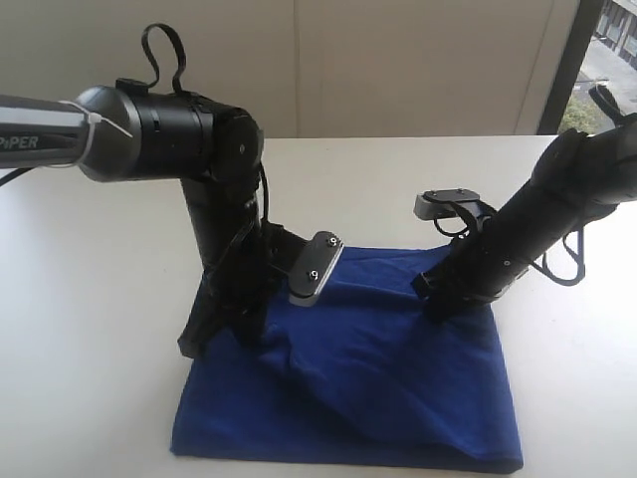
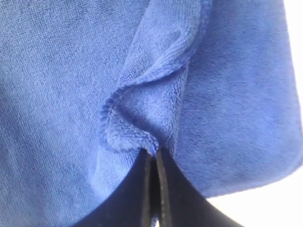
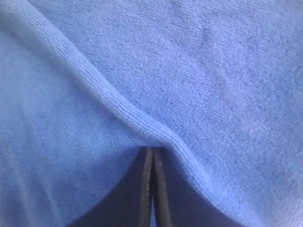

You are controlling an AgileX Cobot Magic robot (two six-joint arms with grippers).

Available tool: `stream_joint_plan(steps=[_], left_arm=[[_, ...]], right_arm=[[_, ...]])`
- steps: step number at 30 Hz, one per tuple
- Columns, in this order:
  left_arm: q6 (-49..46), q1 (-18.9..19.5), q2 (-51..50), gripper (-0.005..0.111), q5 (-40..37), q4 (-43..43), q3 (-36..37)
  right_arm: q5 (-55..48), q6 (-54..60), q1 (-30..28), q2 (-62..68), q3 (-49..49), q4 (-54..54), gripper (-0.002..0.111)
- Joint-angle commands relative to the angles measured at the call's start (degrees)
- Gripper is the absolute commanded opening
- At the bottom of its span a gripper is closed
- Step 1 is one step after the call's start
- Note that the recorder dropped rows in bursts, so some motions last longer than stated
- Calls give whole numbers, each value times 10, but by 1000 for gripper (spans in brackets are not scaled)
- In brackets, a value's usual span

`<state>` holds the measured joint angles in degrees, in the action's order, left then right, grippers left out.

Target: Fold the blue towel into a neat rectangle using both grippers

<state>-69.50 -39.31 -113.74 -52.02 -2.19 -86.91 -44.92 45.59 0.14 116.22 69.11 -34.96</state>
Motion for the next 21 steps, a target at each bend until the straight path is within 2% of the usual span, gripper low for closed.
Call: stream_joint_plan(steps=[1,10,21], left_arm=[[-14,-1,17,0,-60,-3,-2],[-18,-1,18,0,-127,-3,2],[-8,-1,18,0,-171,2,2]], right_arm=[[-2,8,-1,6,0,6,0],[-2,8,-1,6,0,6,0],[-4,8,-1,6,0,6,0]])
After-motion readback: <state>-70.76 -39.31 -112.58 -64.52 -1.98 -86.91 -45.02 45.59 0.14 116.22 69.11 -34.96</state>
